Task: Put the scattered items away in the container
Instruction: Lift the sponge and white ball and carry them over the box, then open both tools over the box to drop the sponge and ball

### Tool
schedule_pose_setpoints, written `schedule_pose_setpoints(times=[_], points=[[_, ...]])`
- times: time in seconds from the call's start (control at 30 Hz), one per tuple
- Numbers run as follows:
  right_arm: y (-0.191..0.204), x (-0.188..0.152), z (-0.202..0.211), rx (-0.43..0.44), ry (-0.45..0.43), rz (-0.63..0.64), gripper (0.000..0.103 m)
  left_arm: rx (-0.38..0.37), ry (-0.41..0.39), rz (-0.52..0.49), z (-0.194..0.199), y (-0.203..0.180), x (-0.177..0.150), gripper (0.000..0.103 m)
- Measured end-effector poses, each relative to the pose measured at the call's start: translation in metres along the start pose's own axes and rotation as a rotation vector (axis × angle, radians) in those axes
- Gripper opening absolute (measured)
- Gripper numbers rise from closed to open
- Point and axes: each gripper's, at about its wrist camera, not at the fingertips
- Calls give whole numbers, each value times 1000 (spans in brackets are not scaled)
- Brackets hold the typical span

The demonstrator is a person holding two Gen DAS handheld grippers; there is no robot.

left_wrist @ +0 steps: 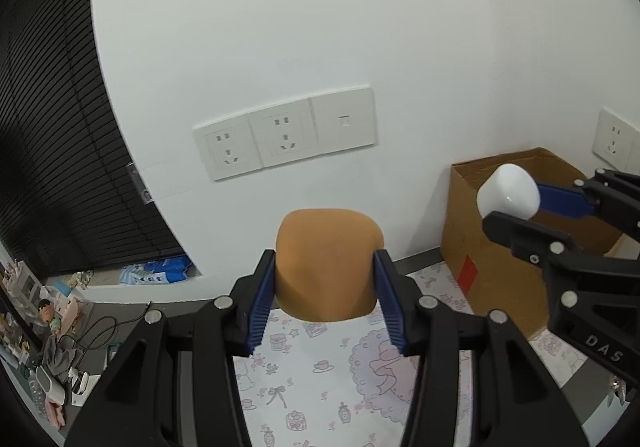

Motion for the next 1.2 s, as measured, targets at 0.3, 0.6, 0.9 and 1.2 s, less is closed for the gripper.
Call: schedule_pose_setpoints(times=[0.3,0.6,0.9,1.2], points=[[-55,-15,7,-76,17,-57,37,-88,-10,-57,-9,-57,19,47],[-117,-40,20,-165,42,-117,37,-184,-14,-120,-25,-123,39,47],[-173,-63,26,-239,76,-168,37,-269,-6,-160,-44,-182,56,47],[-226,-89,17,-288,130,-232,37,-332,35,-209,-72,-235,61,47]])
Point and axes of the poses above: each gripper's, at about its wrist camera, not at the fingertips, and z roughly against the way its jaws point, y to its left, x to its top, and after that the axes turned 3 degrees about y, right-handed
